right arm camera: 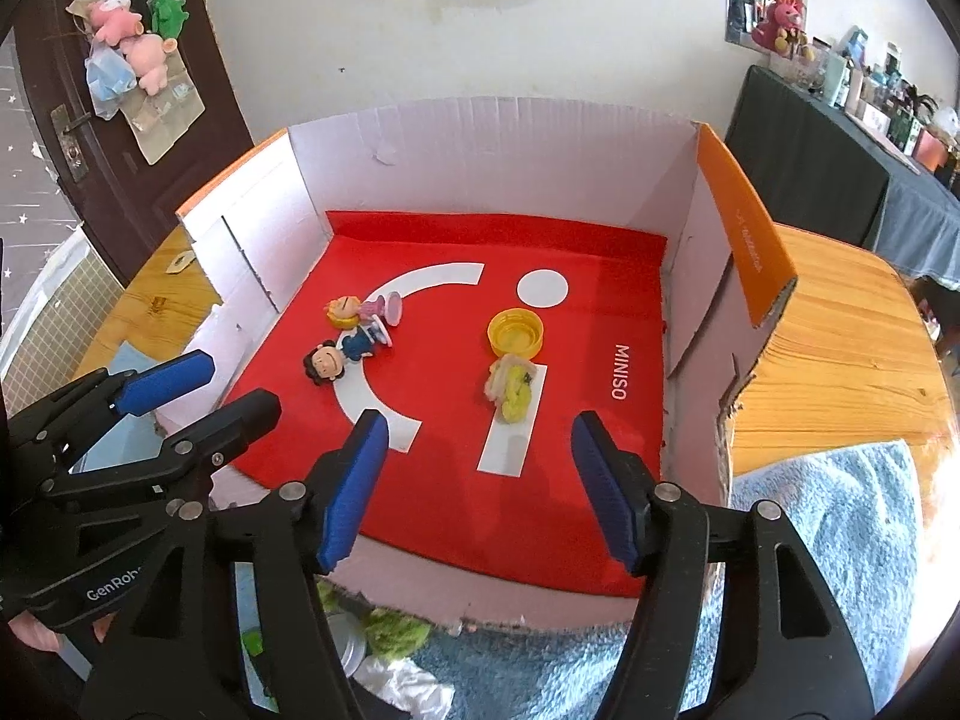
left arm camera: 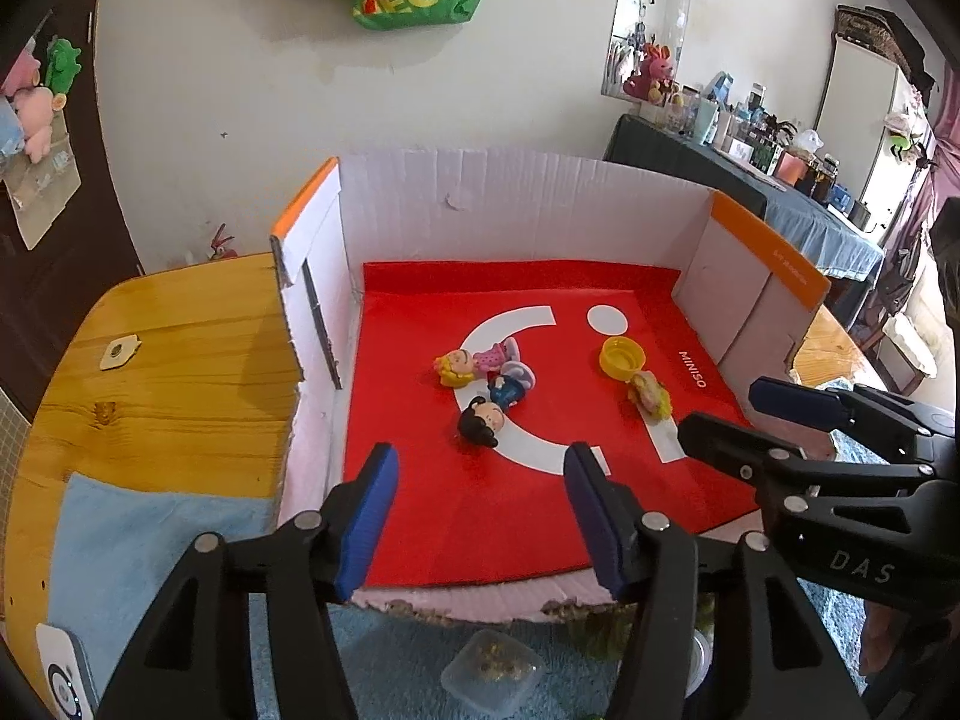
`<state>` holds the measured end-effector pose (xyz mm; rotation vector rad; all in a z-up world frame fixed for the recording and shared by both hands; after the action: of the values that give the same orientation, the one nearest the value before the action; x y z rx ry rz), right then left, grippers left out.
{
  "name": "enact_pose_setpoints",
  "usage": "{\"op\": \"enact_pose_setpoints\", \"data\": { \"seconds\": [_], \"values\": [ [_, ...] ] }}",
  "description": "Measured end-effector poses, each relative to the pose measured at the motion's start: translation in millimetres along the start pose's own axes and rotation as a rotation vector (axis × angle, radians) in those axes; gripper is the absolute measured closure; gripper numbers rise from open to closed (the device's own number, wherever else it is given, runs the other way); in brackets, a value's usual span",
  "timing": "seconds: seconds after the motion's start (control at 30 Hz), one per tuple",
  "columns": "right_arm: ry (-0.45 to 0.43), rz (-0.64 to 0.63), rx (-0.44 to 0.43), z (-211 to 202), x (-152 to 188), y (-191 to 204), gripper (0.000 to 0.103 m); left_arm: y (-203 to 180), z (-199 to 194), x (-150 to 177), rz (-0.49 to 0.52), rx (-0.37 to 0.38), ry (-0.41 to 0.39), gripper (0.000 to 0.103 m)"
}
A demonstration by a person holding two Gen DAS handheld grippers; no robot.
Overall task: Organize objects
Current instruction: 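Withdraw both open tools out of the box back over the towel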
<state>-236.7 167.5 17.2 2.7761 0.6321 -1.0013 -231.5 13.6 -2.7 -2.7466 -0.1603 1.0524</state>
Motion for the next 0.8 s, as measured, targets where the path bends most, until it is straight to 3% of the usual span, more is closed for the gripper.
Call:
{"op": "enact_pose_setpoints", "data": {
  "seconds": [0.3,0.8],
  "values": [
    [-0.022,-0.003,0.004,-14.3,3.5,6.8,0.028,3.1,-11.7,2.9,0.000,-0.006,-0.024,0.035],
    [-0.045,-0.011,0.033,-35.5,13.6,12.2,0.020,5.8,-28.9,11.0,0.004,-0.023,-0.052,0.022]
  ]
}}
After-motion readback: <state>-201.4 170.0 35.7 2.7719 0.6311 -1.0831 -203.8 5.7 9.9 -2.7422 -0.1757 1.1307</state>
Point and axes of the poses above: each gripper's, at about its wrist camera, not at the fingertips, and z roughly the way its jaws point, y to its left, x to its underside, the point moved 9 cm from there along z, roughly the way its jaws point, and after that the axes turned 12 degrees about -z, right-handed, at the moved point
